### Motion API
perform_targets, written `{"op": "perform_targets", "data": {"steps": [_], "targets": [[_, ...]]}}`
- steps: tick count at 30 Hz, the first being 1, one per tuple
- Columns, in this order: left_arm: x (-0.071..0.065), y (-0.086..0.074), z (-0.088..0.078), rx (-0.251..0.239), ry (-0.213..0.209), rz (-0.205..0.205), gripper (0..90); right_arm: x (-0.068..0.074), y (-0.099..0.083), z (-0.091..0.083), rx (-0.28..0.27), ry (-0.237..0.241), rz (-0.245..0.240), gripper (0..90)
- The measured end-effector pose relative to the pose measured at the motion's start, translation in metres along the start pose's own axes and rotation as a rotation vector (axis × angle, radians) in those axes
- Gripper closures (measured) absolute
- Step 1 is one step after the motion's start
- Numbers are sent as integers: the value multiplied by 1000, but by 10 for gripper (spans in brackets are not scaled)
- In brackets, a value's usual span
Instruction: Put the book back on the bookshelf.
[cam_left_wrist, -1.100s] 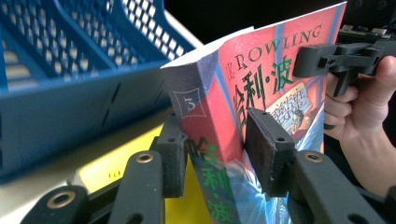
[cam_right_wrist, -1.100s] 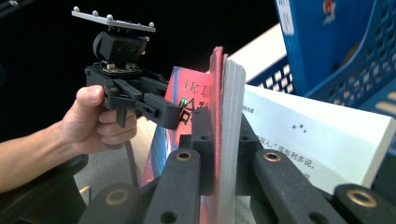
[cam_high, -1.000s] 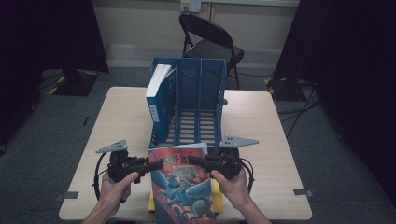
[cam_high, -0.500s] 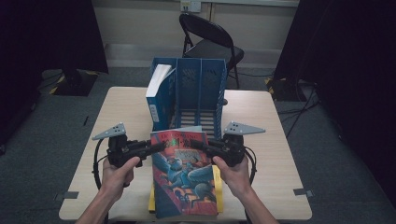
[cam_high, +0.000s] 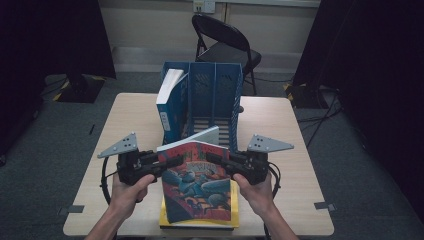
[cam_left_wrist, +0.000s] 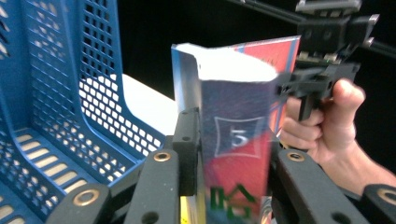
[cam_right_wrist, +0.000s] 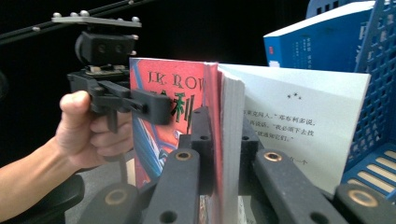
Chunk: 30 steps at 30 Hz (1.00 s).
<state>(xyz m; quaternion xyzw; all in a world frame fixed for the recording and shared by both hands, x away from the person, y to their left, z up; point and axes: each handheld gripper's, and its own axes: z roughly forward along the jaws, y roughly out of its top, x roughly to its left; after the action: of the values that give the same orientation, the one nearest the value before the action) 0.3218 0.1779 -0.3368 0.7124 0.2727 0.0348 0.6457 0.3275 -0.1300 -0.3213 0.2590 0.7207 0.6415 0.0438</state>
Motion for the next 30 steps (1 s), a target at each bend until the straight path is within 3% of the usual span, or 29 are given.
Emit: {"op": "perform_targets", "data": {"steps": [2, 4, 8, 11, 12, 15, 17, 19, 20, 21, 23, 27, 30], "targets": [[-1, -1, 7, 12, 11, 0, 702, 1, -1, 0, -8, 4, -4, 834], [1, 3, 10, 27, 22, -2, 709, 1, -1, 1, -14, -30, -20, 837], [3, 10, 9, -1, -11, 1, 730, -4, 6, 4, -31, -16, -5, 834], [-2, 12, 5, -40, 7, 78, 726, 2, 13, 3, -50, -19, -41, 829], [-2, 11, 5, -51, 5, 82, 720, 4, 13, 4, -56, -21, -66, 825], [-5, 6, 3, -73, -17, 88, 701, 3, 9, 4, -75, -1, -57, 810], [-11, 6, 6, -55, -21, 109, 681, 2, 5, -1, -85, 16, -59, 802], [-16, 4, 11, -48, -17, 109, 589, 4, 3, -7, -69, 15, -71, 780], [-18, 2, 14, -26, 0, 110, 589, 4, 3, -7, -69, 15, -71, 780], [-20, -2, 17, 1, 15, 116, 668, 4, 0, -11, -61, 25, -89, 758], [-22, -7, 19, -5, 7, 114, 695, 4, -1, -15, -43, 9, -98, 722], [-22, -7, 17, 0, -8, 128, 713, 0, -2, -21, -37, -21, -112, 636], [-23, -8, 16, -4, -17, 127, 711, -3, -3, -25, -19, -26, -135, 620]]}}
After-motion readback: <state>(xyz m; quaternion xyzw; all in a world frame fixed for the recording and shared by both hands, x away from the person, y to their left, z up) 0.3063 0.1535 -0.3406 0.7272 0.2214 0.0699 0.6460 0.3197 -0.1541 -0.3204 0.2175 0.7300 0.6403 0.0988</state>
